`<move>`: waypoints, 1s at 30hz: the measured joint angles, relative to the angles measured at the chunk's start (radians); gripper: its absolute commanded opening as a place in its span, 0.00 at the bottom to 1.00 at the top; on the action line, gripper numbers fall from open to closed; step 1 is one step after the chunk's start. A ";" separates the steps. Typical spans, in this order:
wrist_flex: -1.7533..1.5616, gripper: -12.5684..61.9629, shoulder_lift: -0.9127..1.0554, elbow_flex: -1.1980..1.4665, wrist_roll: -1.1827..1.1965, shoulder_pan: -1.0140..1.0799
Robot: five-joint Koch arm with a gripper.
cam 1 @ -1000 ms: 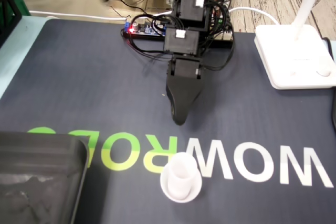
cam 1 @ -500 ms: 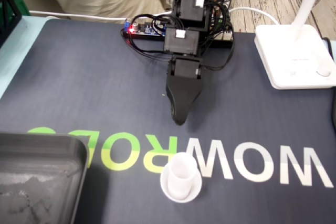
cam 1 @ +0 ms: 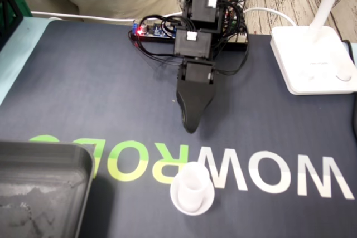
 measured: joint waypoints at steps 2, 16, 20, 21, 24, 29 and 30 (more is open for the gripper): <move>0.000 0.62 0.000 0.000 0.000 0.000; 0.000 0.62 0.000 0.000 0.000 0.000; 0.000 0.62 0.000 0.000 0.000 0.000; 0.000 0.62 0.000 0.000 0.000 0.000; 0.000 0.62 0.000 0.000 0.000 0.002; 0.000 0.62 0.000 0.000 -0.008 0.014; 0.000 0.62 0.000 0.000 -0.018 0.018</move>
